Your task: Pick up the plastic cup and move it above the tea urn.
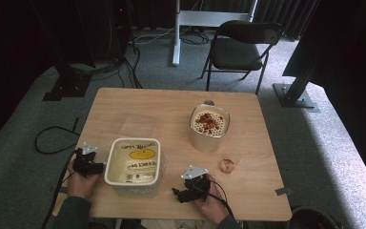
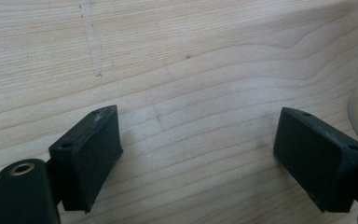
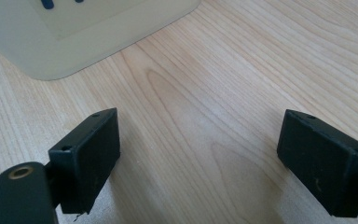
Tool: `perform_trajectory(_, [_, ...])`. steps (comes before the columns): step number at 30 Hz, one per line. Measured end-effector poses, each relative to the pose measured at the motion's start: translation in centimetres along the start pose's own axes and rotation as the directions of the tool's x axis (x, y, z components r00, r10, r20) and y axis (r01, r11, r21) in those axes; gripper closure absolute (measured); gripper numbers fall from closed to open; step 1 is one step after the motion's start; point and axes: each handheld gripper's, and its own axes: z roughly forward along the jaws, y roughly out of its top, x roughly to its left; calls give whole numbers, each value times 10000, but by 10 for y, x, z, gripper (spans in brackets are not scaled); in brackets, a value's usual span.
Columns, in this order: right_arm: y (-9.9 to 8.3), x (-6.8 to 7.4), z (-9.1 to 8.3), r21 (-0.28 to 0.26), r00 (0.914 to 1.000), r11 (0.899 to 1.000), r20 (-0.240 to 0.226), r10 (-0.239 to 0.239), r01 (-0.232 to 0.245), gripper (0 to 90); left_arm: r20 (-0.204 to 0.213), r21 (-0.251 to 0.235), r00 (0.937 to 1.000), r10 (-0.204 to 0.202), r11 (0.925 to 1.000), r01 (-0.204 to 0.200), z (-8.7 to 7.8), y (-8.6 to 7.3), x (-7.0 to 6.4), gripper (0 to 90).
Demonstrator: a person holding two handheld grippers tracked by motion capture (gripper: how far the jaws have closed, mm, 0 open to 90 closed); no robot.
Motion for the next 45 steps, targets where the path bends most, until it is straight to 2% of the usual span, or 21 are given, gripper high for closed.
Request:
perform_trajectory(4, [-3,1,-3,-91,10000,9999,68,48,-47,166,-17,131,10000,-20,9999,20,0,3,1,171])
perform_trajectory(12, [-9,1,-10,-230,9999,9997,112,113,-111,239,-75,200,9999,-115,9997,117,0,13,7,379])
perform_trajectory(16, [-10,1,-11,-230,9998,9997,142,120,-116,239,32,-142,9998,-173,9997,174,-6,24,10,391])
perform_trajectory(20, [-11,1,-12,-231,9997,9996,170,179,-175,239,195,-658,9996,-200,9976,212,-16,51,16,391])
perform_trajectory(23, [-11,1,-12,-234,9997,9996,181,171,-166,239,307,-699,9995,-114,9975,135,-16,72,19,406])
perform_trajectory(25, [-11,1,-12,-237,9997,9996,188,173,-169,239,534,-779,9985,-110,9968,152,-12,89,19,431])
perform_trajectory(29, [-11,2,-12,-239,9996,9996,193,184,-179,239,612,-715,9981,49,9974,-5,0,118,18,474])
perform_trajectory(32, [-11,1,-12,-238,9996,9996,194,182,-177,239,561,-300,9984,63,9995,-46,17,137,19,521])
perform_trajectory(33, [-11,2,-12,-237,9996,9996,196,182,-177,239,344,-126,9993,123,9998,-119,24,143,20,537])
perform_trajectory(36, [-11,2,-12,-227,9995,9996,229,200,-195,240,232,125,9997,-67,9999,64,38,152,25,563])
perform_trajectory(38, [-11,2,-12,-237,9994,9995,256,225,-219,240,288,235,9988,-390,9990,384,47,156,31,584])
perform_trajectory(41, [-11,2,-12,-236,9994,9995,257,228,-222,240,472,559,9961,-746,9958,719,61,160,38,608])
perform_trajectory(43, [-11,2,-12,-234,9994,9995,253,225,-219,240,646,598,9946,-816,9952,778,65,162,38,634])
perform_trajectory(45, [-11,2,-12,-237,9994,9995,259,227,-221,240,854,862,9907,-1061,9914,987,72,162,40,660])
